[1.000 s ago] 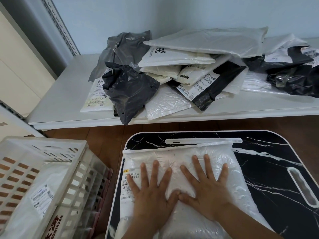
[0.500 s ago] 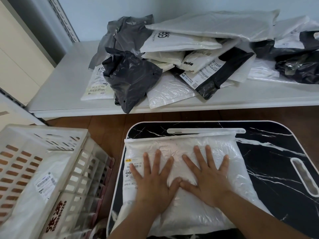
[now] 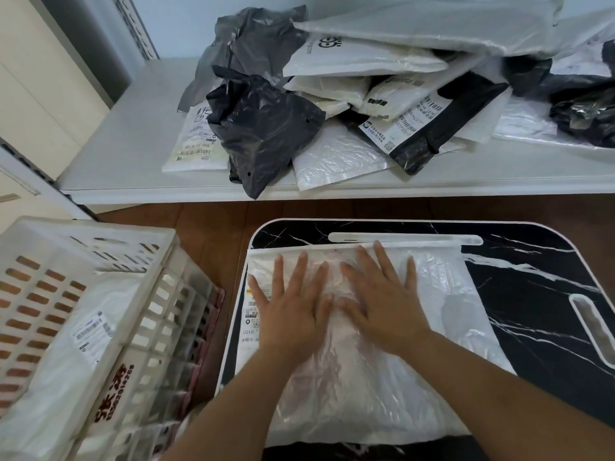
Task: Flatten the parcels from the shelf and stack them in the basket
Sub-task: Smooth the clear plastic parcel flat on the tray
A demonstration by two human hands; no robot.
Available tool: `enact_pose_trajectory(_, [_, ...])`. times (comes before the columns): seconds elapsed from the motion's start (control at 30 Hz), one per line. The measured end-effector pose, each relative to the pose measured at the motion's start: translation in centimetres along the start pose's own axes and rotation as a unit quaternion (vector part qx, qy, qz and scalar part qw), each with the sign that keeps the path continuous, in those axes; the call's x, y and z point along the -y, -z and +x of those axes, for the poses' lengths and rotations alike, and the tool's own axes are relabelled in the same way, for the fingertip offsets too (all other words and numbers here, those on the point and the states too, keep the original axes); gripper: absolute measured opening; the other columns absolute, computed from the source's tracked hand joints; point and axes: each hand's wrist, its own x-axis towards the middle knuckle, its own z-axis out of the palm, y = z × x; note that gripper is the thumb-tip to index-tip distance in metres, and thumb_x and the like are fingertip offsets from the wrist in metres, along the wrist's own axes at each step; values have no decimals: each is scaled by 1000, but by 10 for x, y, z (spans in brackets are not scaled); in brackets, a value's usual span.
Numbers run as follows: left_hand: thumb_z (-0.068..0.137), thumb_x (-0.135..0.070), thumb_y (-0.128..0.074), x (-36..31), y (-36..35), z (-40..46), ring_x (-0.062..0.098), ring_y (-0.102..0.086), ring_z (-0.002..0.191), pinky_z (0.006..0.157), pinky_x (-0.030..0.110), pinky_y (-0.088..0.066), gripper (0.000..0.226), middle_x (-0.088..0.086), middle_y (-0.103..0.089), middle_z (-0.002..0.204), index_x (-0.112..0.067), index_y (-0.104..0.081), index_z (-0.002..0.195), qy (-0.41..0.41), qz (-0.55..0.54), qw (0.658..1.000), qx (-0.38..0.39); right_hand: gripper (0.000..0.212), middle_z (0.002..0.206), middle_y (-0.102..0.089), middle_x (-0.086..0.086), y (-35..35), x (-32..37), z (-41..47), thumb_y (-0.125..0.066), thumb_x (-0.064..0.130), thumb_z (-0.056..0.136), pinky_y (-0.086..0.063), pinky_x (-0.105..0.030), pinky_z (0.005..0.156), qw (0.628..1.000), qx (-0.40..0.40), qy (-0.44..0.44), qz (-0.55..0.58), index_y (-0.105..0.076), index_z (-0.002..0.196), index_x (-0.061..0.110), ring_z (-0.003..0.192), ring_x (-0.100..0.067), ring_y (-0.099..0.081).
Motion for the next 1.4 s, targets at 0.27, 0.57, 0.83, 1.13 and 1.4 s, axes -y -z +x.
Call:
enact_pose_trajectory(0.27, [79, -57, 18, 14, -18, 6, 31, 31, 141, 105, 68, 18, 65, -8, 22, 158, -50, 19, 144, 35, 34, 998, 47, 64, 154, 33, 9, -23, 18, 19, 12, 66, 84, 15, -56, 115, 998, 55, 11, -19, 25, 141, 39, 140, -16, 35])
enact_pose_trajectory(0.57, [74, -56, 24, 11, -15, 9, 32, 32, 140, 103, 69, 20, 62, -6, 34, 151, -47, 32, 135, 46, 64, 995, 69, 67, 155, 33, 8, -19, 20, 21, 16, 67, 77, 17, -57, 113, 996, 84, 10, -11, 27, 138, 42, 140, -16, 35])
enact_pose_trajectory(0.83, [101, -50, -8, 14, -6, -44, 35, -21, 144, 107, 58, -11, 52, 6, -27, 156, -37, -21, 149, 13, 37, 999, -4, 82, 158, 27, -1, -5, 31, -41, -4, 82, 80, 3, -70, 109, 996, 50, 66, -25, 9, 150, 41, 144, -23, 28])
enact_pose_trajectory(1.13, [98, -47, -24, 26, 0, -94, 33, -32, 140, 106, 59, -11, 48, 7, -38, 152, -38, -37, 143, 21, 57, 996, 61, 84, 155, -34, -7, -38, 51, -86, -25, 82, 80, -26, -75, 88, 991, 90, 62, -75, -46, 142, 29, 142, -31, -30])
enact_pose_trajectory(1.4, [89, -54, 4, 13, -6, -64, 29, 21, 144, 114, 52, 13, 61, -2, 20, 157, -45, 2, 149, -5, 12, 999, 33, 84, 148, 45, 10, -26, 31, -55, -9, 89, 75, 7, -73, 102, 999, 27, 23, -41, 37, 134, 51, 136, -17, 42])
